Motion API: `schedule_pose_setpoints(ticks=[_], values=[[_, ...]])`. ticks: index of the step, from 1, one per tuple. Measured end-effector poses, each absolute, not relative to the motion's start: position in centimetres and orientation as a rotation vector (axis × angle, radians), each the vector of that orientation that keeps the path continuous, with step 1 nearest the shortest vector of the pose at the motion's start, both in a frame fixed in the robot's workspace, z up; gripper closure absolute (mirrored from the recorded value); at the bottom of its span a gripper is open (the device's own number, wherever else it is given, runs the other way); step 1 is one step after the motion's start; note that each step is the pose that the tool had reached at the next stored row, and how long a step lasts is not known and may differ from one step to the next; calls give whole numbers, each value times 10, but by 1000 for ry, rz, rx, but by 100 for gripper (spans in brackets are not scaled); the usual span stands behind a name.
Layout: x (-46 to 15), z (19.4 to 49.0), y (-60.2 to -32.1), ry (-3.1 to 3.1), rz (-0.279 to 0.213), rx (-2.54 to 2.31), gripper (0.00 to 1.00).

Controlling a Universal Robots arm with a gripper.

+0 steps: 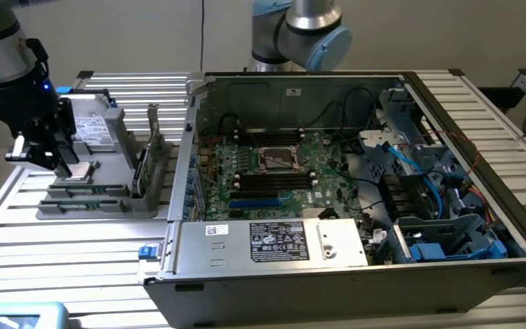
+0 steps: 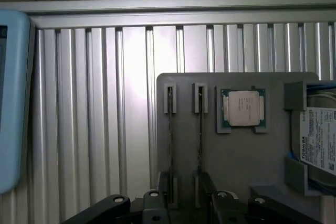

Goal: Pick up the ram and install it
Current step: 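Pick up the ram and move it above insertion slot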

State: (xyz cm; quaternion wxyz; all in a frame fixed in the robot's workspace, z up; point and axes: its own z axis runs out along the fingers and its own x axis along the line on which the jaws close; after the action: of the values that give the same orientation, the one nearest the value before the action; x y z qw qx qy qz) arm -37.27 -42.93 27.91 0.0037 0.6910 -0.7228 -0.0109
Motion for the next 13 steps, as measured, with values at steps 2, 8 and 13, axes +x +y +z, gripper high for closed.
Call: schedule_pose_setpoints(ticks=[2,8,13], values=[[-372,275,-429,-2261,-35,2168,64],[-369,266,-433,-2248,-47,2171,64],[-367,259,-440,-2229,-68,2169,64]])
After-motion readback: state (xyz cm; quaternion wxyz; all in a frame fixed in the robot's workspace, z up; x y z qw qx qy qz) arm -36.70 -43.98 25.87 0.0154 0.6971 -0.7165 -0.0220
